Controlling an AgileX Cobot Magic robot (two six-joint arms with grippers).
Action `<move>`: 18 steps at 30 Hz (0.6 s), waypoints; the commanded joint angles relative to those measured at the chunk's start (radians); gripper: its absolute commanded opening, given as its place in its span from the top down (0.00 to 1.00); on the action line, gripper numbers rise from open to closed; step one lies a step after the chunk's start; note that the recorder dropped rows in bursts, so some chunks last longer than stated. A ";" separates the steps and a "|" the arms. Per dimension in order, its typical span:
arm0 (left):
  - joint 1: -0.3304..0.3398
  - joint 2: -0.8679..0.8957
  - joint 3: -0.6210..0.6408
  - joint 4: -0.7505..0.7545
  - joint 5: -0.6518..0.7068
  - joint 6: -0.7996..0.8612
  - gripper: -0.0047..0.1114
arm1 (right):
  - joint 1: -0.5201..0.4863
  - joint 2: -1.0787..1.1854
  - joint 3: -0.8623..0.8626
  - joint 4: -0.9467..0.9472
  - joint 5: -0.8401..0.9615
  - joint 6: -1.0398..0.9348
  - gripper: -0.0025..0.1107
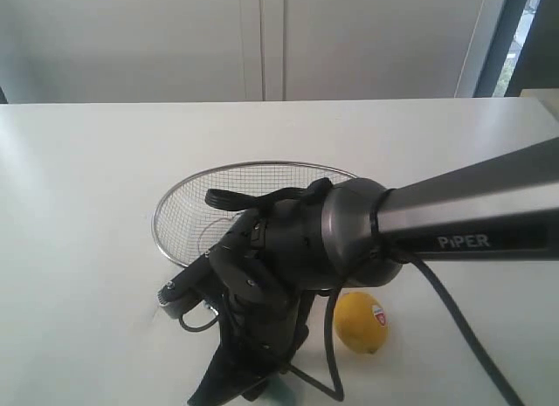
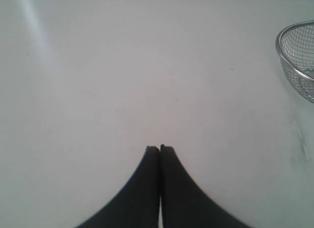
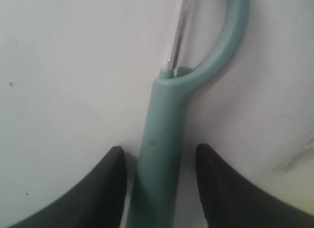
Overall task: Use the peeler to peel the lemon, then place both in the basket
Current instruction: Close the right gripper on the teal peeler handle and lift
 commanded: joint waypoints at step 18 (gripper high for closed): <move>0.003 -0.004 0.004 -0.002 -0.001 -0.004 0.96 | -0.001 0.015 -0.007 0.009 0.009 0.033 0.97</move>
